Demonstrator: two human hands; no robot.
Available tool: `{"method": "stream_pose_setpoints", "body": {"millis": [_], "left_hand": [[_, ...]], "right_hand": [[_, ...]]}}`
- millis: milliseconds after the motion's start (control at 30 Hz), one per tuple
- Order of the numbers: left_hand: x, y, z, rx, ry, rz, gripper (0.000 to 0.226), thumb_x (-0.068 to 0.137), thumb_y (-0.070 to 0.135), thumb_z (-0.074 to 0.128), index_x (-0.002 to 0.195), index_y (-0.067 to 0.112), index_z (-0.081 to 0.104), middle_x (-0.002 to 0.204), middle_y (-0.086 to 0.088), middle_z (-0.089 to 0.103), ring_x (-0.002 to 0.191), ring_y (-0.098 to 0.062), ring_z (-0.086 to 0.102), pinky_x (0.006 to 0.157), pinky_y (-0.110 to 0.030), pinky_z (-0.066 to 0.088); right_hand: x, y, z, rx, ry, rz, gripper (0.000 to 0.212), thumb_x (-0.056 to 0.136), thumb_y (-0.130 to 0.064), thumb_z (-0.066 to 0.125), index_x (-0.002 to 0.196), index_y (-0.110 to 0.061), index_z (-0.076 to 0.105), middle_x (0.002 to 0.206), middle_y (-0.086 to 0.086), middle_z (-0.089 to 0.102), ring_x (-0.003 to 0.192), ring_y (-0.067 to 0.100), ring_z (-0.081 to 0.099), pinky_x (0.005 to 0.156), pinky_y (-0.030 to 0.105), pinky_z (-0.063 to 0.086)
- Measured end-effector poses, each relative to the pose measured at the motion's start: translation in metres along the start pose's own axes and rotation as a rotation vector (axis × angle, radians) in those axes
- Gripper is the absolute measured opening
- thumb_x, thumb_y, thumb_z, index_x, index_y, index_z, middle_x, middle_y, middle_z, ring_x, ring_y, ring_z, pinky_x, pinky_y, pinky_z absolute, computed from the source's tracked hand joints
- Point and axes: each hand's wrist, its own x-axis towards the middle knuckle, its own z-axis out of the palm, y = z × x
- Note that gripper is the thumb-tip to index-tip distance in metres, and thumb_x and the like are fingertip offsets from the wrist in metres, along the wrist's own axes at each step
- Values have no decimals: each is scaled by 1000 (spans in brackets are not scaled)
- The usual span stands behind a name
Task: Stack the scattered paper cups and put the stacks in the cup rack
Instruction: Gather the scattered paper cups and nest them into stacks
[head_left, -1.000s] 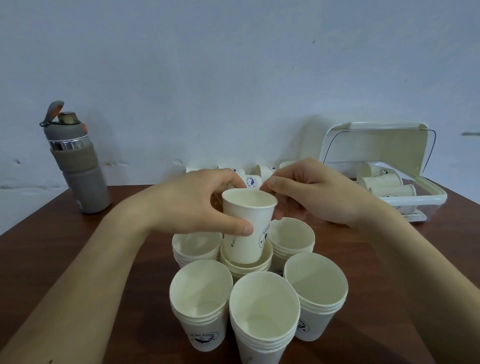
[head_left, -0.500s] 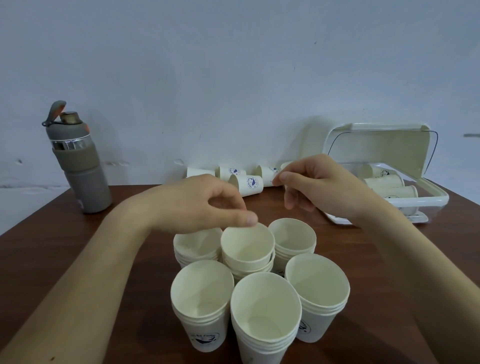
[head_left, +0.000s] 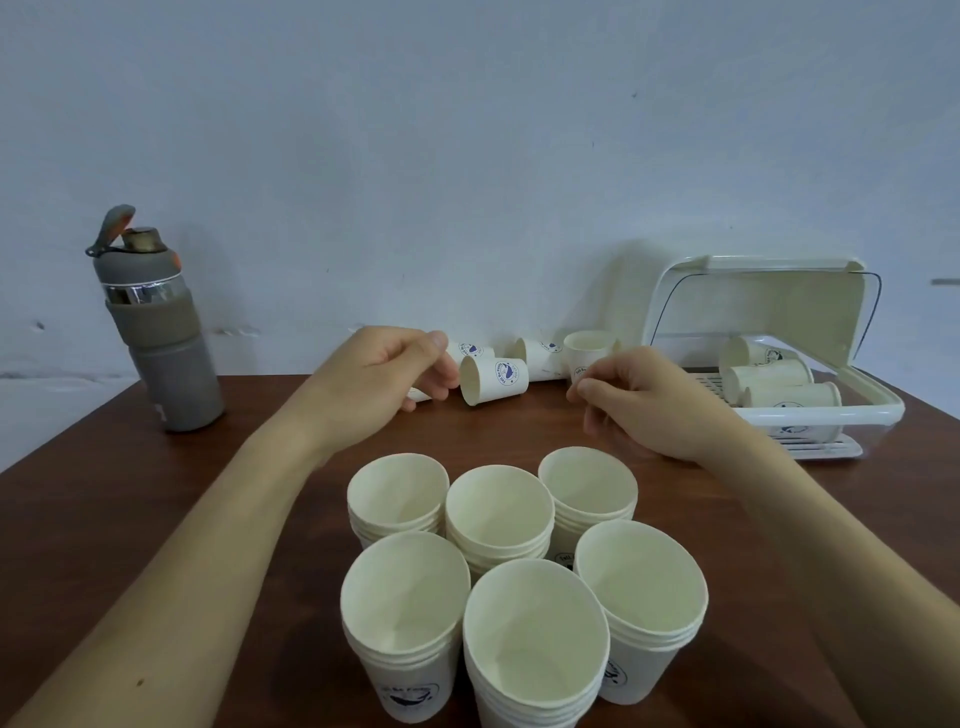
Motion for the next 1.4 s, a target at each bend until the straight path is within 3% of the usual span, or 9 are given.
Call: {"method": "stream_pose_setpoints", "body": {"millis": [300,400,500,633,700,900,1033,1200,1400], "left_hand": [[22,-43,-1,-99,155,-128,31,103,33,48,95,18,73,105,1,74,99,-11,69,81,-35,53],[34,-65,-2,-52,285,-175,27,100,33,51,97,15,72,105,-2,70,105,-23,63,92,-47,51],[42,-86,0,-35,300,-210,23,100,32,50,101,19,69,97,8,66,96,-19,58,81,-33,48],[51,-105,1,-30,273,-180,29,102,30,48,103,11,69,104,1,63,97,-13,54,69,-17,38],[54,-111,1,-111,271,-194,22,102,31,48,90,19,61,99,7,59,92,-11,50,70,-20,36],[57,-133,12,-329,297,-281,15,101,36,52,101,31,66,95,28,60,89,15,50,75,-11,37],[57,-139,13,-367,293,-294,19,100,39,51,100,31,68,96,25,62,93,9,53,77,-13,38],[58,-139,18,-350,195,-284,39,102,41,48,133,24,62,128,14,63,121,-1,54,96,-21,36],[57,-138,19,-371,136,-261,28,102,38,49,124,31,65,125,16,63,118,1,55,99,-21,37]], "right_hand": [[13,18,22,-2,16,-29,23,99,-11,54,106,-24,72,77,-14,67,64,0,54,63,11,42],[29,19,32,24,-46,-57,29,100,-5,51,117,-18,70,94,-10,68,78,6,59,75,14,43],[53,20,39,-196,-143,-74,39,99,-5,48,133,-17,62,119,-5,60,104,4,57,85,3,34],[91,18,55,-416,-256,-60,53,96,-7,42,145,-24,53,153,8,42,141,23,40,117,33,28],[103,11,61,-508,-293,-57,56,96,-9,41,146,-31,50,158,7,36,143,28,36,118,45,29],[127,-19,75,-616,-360,-89,61,96,-5,43,151,-32,43,165,6,24,150,35,21,120,49,23],[138,-22,83,-653,-401,-42,57,96,-10,48,150,-27,46,158,11,32,144,33,33,114,38,26],[146,-12,88,-706,-488,30,55,99,-15,48,153,-13,38,159,11,31,144,31,38,115,44,35],[150,-13,84,-718,-502,-1,57,99,-16,50,154,-9,36,163,8,28,148,28,33,118,40,30]]}}
